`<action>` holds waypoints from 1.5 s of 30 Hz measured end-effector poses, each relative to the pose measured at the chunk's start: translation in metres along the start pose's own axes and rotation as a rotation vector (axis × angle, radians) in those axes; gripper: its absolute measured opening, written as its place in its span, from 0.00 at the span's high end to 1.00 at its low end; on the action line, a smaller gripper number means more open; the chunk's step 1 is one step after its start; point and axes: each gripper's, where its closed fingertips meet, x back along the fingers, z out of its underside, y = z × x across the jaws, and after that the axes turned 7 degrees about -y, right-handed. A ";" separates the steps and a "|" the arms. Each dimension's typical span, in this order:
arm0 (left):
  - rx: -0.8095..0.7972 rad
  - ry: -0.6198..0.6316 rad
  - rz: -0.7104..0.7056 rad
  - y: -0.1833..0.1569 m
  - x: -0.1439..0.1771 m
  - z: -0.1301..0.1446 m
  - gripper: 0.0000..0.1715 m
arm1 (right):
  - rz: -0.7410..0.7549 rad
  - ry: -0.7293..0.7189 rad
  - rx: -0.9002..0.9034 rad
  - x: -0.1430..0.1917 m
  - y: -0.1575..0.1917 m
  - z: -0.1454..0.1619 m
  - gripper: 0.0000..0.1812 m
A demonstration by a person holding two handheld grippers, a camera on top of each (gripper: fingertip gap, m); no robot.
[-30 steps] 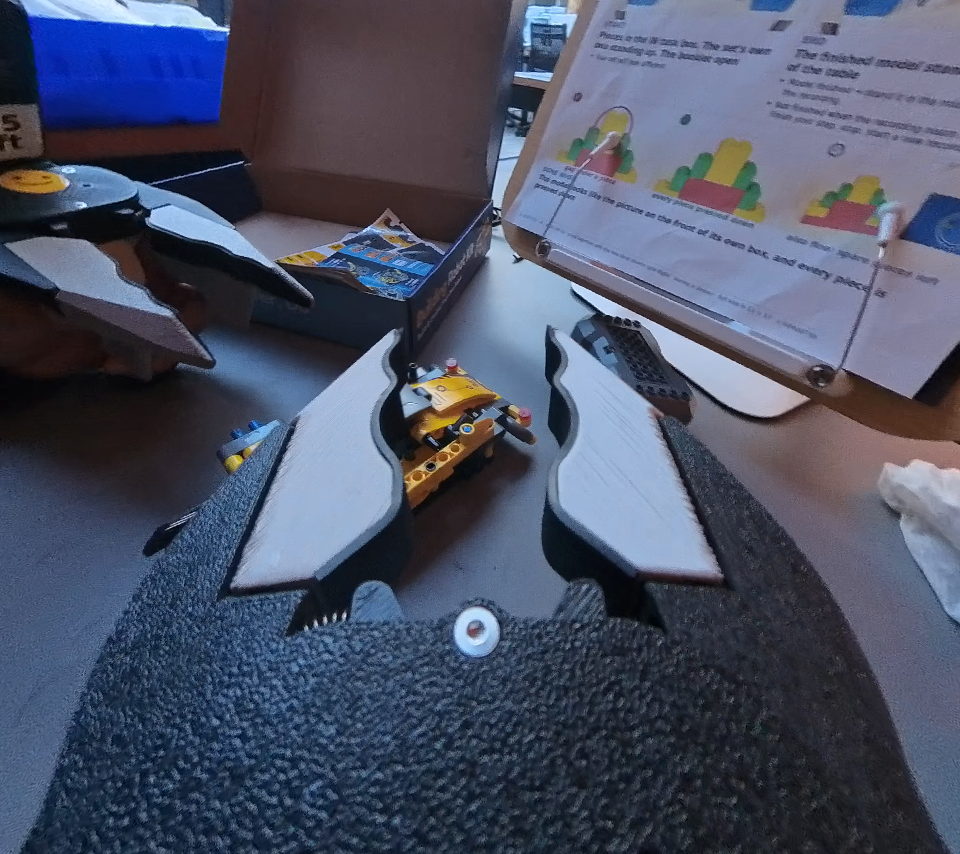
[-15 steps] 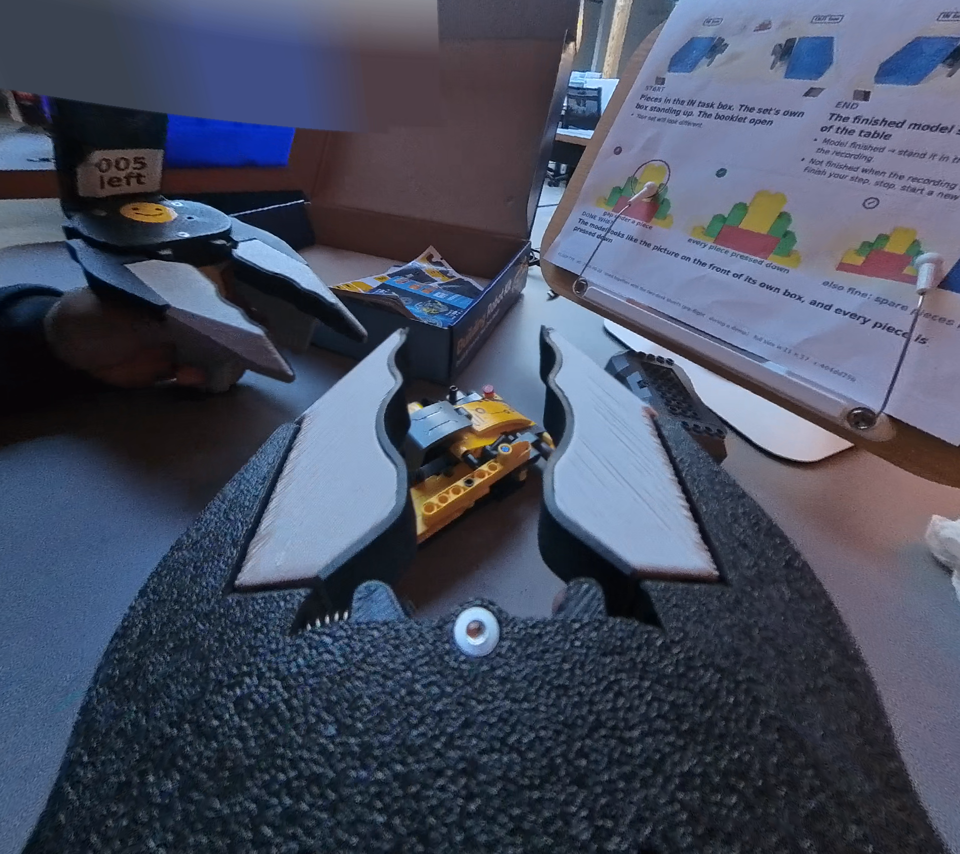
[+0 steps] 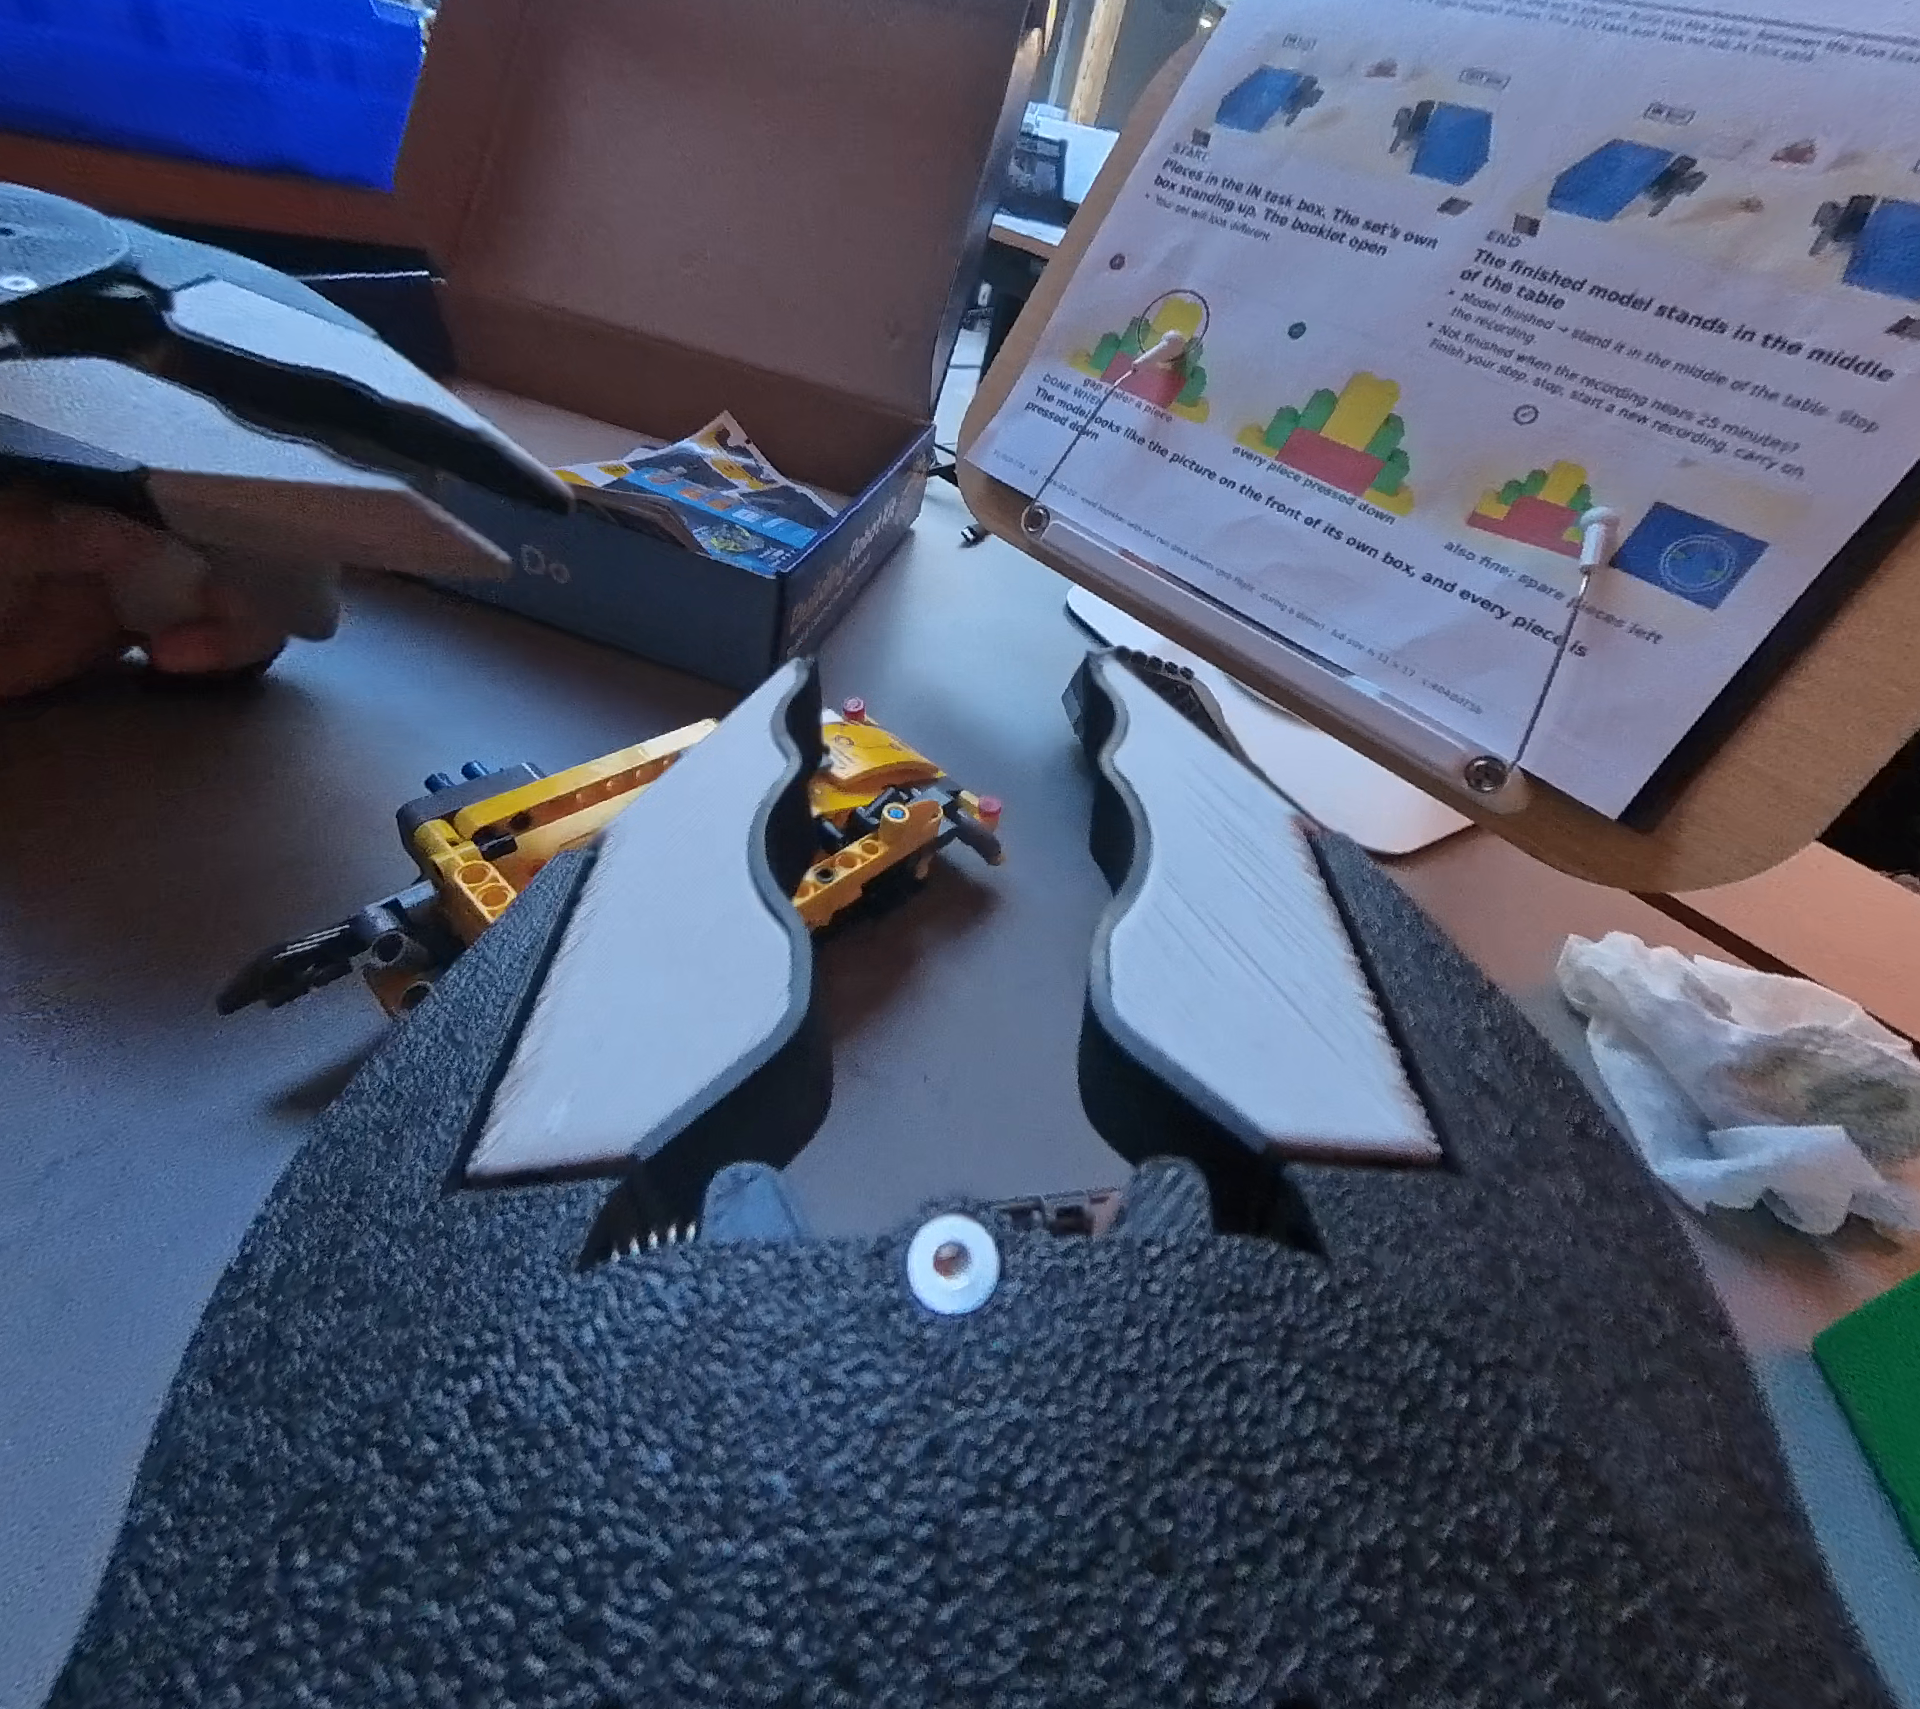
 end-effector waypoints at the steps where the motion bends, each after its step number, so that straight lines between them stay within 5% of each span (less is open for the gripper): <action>1: -0.010 0.000 -0.033 0.004 0.001 0.000 0.88 | -0.002 0.001 -0.007 0.001 0.000 0.001 0.74; 9: -0.011 0.045 -0.209 0.029 0.004 0.006 0.89 | -0.010 -0.028 -0.025 0.003 -0.002 -0.005 0.75; 22: 0.052 0.020 -0.170 0.027 0.008 0.004 0.91 | 0.010 0.018 0.004 -0.002 0.001 0.001 0.74; 29: 0.108 -0.021 0.023 0.001 0.005 -0.003 0.83 | -0.108 0.086 -0.040 0.007 0.009 0.004 0.74; 33: 0.153 -0.069 0.113 -0.012 0.009 -0.011 0.82 | -0.274 0.281 0.072 0.020 0.029 0.031 0.66; 35: 0.177 -0.064 0.170 -0.021 0.010 -0.011 0.80 | -0.413 0.350 0.136 0.033 0.045 0.042 0.77; 37: 0.186 -0.027 0.226 -0.030 0.010 -0.008 0.76 | -0.497 0.425 0.196 0.045 0.049 0.054 0.85; 45: 0.039 0.244 0.421 -0.068 -0.012 0.003 0.66 | -0.630 0.582 0.261 0.050 0.054 0.089 0.87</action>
